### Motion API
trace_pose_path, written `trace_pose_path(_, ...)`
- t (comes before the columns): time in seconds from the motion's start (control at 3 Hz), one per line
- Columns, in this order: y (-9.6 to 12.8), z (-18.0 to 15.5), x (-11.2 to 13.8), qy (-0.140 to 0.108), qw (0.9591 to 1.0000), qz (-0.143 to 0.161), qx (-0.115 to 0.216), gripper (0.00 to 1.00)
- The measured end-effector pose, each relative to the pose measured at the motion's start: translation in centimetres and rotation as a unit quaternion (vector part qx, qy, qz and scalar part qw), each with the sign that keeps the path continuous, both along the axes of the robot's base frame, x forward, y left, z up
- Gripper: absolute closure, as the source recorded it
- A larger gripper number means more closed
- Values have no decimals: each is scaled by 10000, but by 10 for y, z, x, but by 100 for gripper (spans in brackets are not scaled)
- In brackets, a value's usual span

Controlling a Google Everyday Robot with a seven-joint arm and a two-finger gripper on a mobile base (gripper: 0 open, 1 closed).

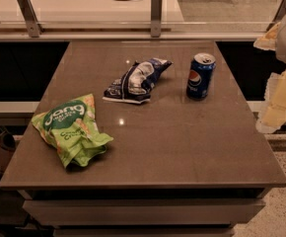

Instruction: Pick green rice chip bag

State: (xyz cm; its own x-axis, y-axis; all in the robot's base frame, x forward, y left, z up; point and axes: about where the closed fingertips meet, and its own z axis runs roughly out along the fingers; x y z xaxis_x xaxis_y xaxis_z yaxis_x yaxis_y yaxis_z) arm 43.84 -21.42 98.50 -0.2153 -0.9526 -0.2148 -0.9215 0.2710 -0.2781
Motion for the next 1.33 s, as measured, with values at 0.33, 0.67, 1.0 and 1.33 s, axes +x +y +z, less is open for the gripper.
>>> trace_pose_path(0.33,0,0,0,-1,10000,0,0,0)
trace_pose_path(0.67,4,3,0,-73,9999,12,90,0)
trace_pose_path(1.0,30,6,8,-148,9991,-11,402,0)
trace_pose_path(1.33,73,2,15,-185,9955,133,921,0)
